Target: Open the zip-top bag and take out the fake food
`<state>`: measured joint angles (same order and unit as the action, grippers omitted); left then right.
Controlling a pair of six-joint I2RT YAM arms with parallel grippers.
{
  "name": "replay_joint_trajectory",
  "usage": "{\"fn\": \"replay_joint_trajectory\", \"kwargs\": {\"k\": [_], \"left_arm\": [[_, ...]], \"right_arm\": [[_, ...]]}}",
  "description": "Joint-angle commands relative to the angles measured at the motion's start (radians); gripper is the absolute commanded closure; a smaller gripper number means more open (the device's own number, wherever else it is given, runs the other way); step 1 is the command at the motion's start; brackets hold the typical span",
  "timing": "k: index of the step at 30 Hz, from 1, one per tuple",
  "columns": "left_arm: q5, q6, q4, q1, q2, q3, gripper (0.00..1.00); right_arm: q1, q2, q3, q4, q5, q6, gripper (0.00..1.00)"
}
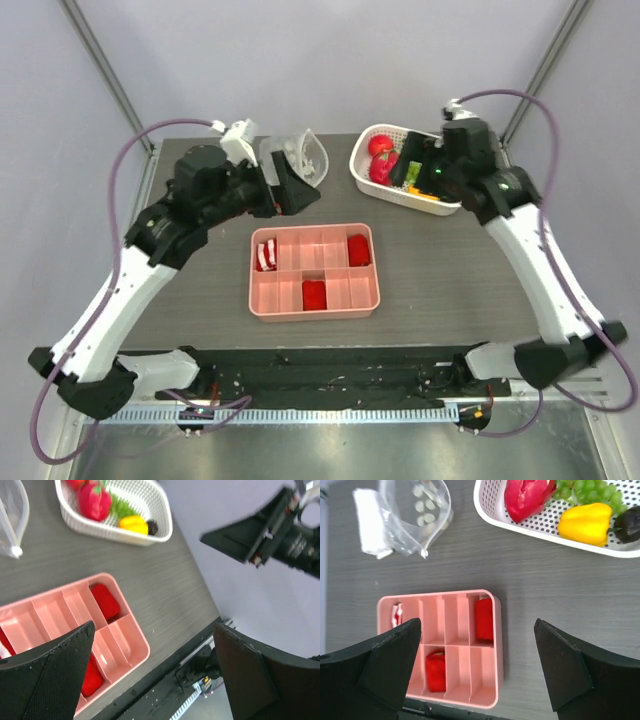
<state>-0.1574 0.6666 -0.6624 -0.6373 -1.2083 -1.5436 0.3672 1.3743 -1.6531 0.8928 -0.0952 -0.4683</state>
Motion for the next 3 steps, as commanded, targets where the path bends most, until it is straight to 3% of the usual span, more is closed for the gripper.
{"fn": "replay_joint_trajectory", "kwargs": {"k": [1, 3], "left_arm": [[0.012, -0.050, 0.050, 0.014, 0.118, -0.033, 0.00], [0.007, -0.038, 0.056, 0.014, 0.162, -0.050, 0.00]], "right_arm": [[-0.022, -0.235, 0.070, 0.028, -0.029, -0.078, 0.00], [-0.021, -0.297, 0.043, 0.035, -0.032, -0.082, 0.00]]}}
